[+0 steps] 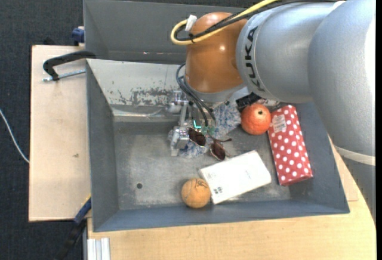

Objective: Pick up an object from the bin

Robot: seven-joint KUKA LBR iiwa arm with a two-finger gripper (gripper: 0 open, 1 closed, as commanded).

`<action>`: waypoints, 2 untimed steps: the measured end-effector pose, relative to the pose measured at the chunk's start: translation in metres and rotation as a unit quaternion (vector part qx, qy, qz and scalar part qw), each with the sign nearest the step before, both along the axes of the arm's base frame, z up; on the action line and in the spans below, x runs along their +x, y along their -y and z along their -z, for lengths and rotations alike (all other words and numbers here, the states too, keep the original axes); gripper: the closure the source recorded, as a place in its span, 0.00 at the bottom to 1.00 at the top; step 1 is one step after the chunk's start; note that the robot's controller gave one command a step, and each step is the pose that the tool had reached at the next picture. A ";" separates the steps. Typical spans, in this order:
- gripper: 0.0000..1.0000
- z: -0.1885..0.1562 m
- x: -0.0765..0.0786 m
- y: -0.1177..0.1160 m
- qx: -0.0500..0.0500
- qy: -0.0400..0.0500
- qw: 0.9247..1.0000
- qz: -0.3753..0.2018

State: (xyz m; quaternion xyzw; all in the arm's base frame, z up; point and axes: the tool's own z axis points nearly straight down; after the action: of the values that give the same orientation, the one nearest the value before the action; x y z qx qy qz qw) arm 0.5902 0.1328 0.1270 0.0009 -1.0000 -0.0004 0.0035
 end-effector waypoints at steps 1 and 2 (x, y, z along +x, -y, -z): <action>0.00 -0.004 0.001 0.001 0.000 0.003 1.000 0.001; 0.00 0.012 0.000 0.032 0.001 0.004 1.000 0.016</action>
Offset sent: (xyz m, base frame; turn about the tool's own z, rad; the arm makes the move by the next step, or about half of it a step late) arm -0.0013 -0.0438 -0.0190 0.0441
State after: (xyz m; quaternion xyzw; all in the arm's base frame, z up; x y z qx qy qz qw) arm 0.5903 0.1011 0.1146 -0.0153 -0.9999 -0.0012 -0.0007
